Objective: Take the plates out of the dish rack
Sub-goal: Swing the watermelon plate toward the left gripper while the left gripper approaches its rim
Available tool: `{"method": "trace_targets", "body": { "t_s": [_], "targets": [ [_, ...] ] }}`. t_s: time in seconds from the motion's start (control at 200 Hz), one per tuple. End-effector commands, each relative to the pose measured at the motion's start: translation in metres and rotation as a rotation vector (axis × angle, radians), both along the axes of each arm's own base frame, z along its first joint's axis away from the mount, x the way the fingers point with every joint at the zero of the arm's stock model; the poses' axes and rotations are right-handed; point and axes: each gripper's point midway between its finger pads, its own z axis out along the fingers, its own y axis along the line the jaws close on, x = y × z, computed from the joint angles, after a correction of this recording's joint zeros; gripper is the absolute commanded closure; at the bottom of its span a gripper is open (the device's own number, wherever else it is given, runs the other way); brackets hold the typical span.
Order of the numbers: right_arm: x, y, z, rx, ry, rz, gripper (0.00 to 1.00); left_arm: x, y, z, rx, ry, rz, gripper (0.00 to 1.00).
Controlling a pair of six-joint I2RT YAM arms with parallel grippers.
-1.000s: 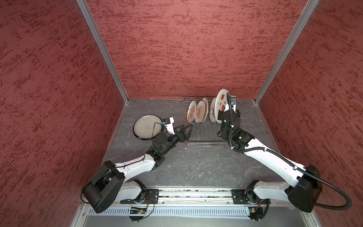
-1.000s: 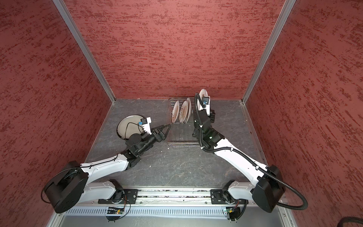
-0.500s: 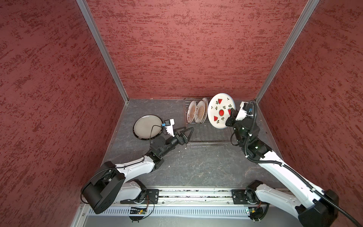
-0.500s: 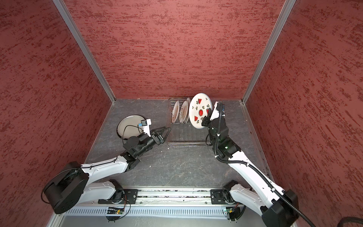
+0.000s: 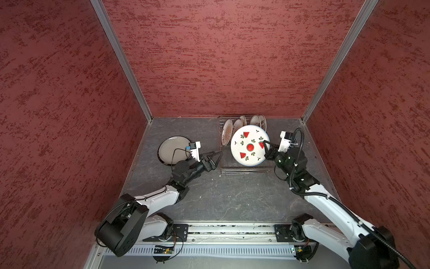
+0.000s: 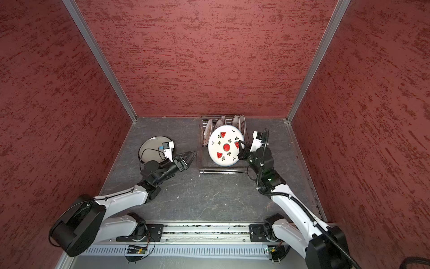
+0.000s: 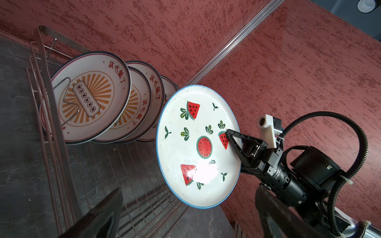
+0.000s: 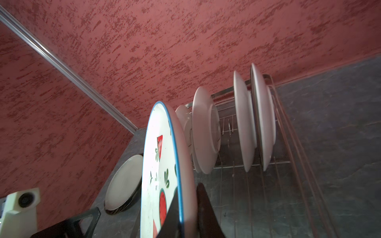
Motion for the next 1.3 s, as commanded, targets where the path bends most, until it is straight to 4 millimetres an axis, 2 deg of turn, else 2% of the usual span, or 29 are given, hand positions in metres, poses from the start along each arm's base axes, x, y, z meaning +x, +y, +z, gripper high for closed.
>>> {"method": "trace_targets", "body": {
  "t_s": [0.0, 0.145, 0.281, 0.431, 0.566, 0.661, 0.892, 1.152, 1.293],
  "targets": [
    [-0.018, 0.011, 0.078, 0.227, -0.235, 0.106, 1.0, -0.006, -0.005, 0.001, 0.042, -0.002, -0.037, 0.01],
    [-0.028, 0.018, 0.069, 0.293, -0.232, 0.174, 1.0, -0.009, -0.011, -0.001, 0.069, -0.002, -0.052, 0.01],
    [-0.04, 0.026, 0.072, 0.349, -0.258, 0.255, 1.0, -0.01, -0.018, -0.002, 0.079, 0.017, -0.055, 0.01],
    [-0.048, 0.029, 0.072, 0.344, -0.263, 0.289, 1.0, -0.023, -0.034, 0.005, 0.099, -0.001, -0.107, 0.01],
    [-0.054, 0.025, 0.072, 0.344, -0.274, 0.282, 1.0, -0.027, -0.035, 0.005, 0.107, 0.018, -0.107, 0.23],
    [-0.058, 0.024, 0.072, 0.344, -0.28, 0.285, 1.0, -0.026, -0.032, 0.003, 0.107, 0.031, -0.085, 0.29],
    [-0.058, 0.026, 0.061, 0.336, -0.277, 0.296, 1.0, -0.022, -0.037, 0.004, 0.083, 0.057, -0.083, 0.58],
    [-0.057, 0.022, 0.054, 0.29, -0.352, 0.251, 1.0, -0.015, -0.042, -0.004, 0.111, 0.091, -0.056, 0.78],
    [-0.057, 0.026, 0.052, 0.269, -0.375, 0.256, 1.0, -0.012, -0.046, -0.007, 0.115, 0.108, -0.067, 0.82]
  ]
}}
